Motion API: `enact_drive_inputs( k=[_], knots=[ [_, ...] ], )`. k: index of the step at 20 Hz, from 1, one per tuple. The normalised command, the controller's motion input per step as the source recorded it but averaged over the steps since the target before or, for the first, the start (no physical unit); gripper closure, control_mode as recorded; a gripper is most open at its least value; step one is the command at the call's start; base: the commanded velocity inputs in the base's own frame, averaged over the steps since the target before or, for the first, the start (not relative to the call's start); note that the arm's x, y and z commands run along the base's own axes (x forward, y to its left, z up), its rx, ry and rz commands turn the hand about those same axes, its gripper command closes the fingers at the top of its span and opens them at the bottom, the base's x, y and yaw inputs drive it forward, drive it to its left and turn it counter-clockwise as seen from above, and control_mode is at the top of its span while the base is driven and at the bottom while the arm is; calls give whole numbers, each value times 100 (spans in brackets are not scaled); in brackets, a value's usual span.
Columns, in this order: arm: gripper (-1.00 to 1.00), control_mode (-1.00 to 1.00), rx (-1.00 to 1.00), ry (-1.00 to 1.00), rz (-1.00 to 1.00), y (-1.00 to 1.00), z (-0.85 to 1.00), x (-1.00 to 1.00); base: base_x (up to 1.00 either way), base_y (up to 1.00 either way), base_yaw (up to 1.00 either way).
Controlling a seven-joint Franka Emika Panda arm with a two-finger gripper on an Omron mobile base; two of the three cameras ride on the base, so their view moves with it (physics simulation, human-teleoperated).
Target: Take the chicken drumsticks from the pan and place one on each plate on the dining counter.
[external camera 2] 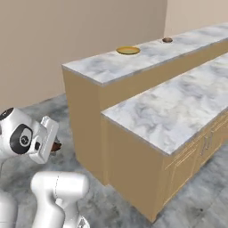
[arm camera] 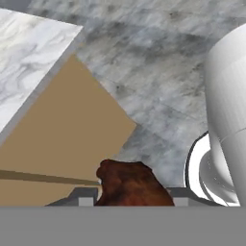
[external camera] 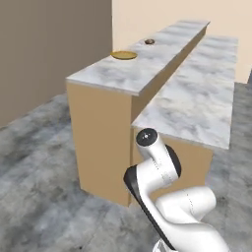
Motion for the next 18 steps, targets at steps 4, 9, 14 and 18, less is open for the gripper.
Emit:
enact_drive_inputs(
  k=[4, 9, 14, 18],
  knots=[
    [100, 100, 0, 0, 0, 0, 0, 0, 85, 100, -34],
    [100, 100, 0, 0, 0, 0, 0, 0, 74, 100, -32],
    [100, 100, 0, 0, 0, 0, 0, 0, 68, 100, -31],
    [100, 100, 0, 0, 0, 0, 0, 0, 59, 100, -30]
  ],
)
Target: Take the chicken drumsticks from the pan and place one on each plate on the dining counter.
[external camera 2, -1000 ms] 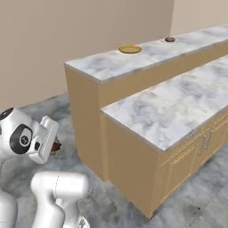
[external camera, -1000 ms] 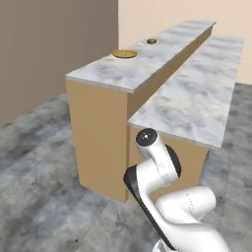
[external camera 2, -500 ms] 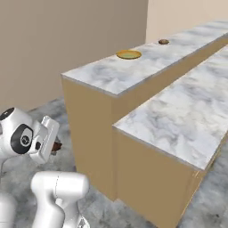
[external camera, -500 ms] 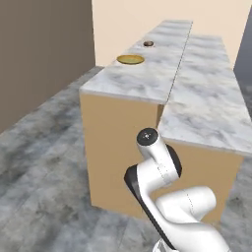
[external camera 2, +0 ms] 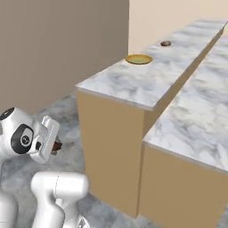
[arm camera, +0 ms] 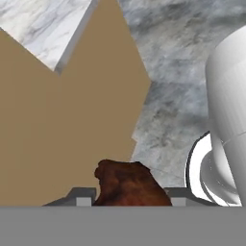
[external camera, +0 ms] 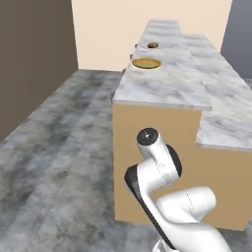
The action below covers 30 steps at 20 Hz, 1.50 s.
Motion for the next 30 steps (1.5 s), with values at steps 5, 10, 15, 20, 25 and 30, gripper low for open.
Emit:
enact_drive_inputs(
  k=[5, 10, 15, 20, 25, 30],
  knots=[
    [100, 100, 0, 0, 0, 0, 0, 0, 66, 100, -30],
    [100, 100, 0, 0, 0, 0, 0, 0, 71, 100, -33],
    [100, 100, 0, 0, 0, 0, 0, 0, 78, 100, -44],
    [100, 100, 0, 0, 0, 0, 0, 0, 85, 100, -53],
    [100, 100, 0, 0, 0, 0, 0, 0, 72, 97, -55],
    [100, 100, 0, 0, 0, 0, 0, 0, 61, 63, -49]
  ],
)
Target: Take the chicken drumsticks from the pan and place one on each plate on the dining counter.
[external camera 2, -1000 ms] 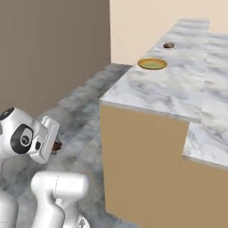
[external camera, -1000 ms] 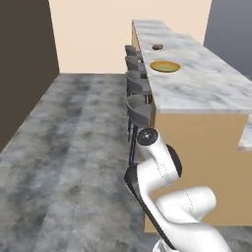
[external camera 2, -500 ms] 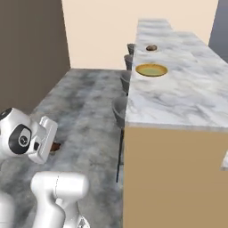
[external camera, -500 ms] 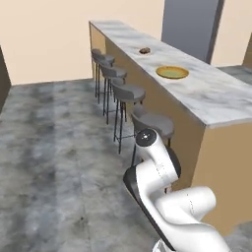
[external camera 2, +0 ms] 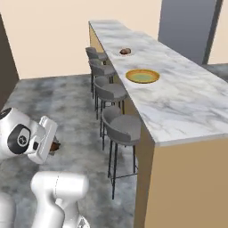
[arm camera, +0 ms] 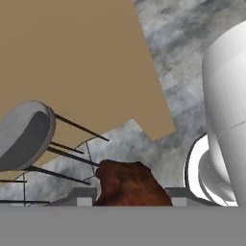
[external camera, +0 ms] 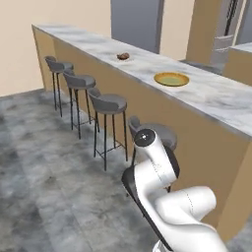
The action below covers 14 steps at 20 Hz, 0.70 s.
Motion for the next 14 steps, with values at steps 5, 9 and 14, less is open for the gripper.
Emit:
enact_drive_inputs(
  k=[5, 9, 14],
  knots=[
    [100, 100, 0, 0, 0, 0, 0, 0, 35, 8, -43],
    [100, 100, 0, 0, 0, 0, 0, 0, 40, 5, -43],
    [100, 100, 0, 0, 0, 0, 0, 0, 70, 47, -45]
  ],
)
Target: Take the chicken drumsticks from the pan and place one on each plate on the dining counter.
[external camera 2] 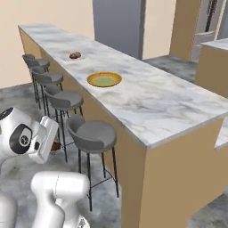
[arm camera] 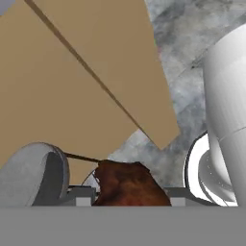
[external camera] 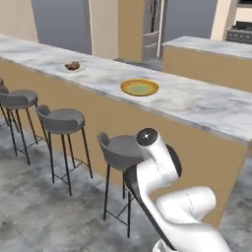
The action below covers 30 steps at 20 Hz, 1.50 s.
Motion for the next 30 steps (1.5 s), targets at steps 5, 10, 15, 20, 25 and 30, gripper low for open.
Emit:
enact_drive_inputs(
  k=[5, 10, 15, 20, 25, 30],
  knots=[
    [100, 100, 0, 0, 0, 0, 0, 0, 79, 85, -46],
    [100, 100, 0, 0, 0, 0, 0, 0, 64, 70, -45],
    [100, -100, -1, -3, -8, 4, 0, 0, 28, 41, -36],
    [100, -100, -1, -15, -29, 3, 51, -1, 0, 0, 0],
    [100, -100, 2, -10, -17, -16, 98, -1, 0, 0, 0],
    [100, -100, 18, 1, -3, -66, 100, 0, 0, 0, 0]
  ],
)
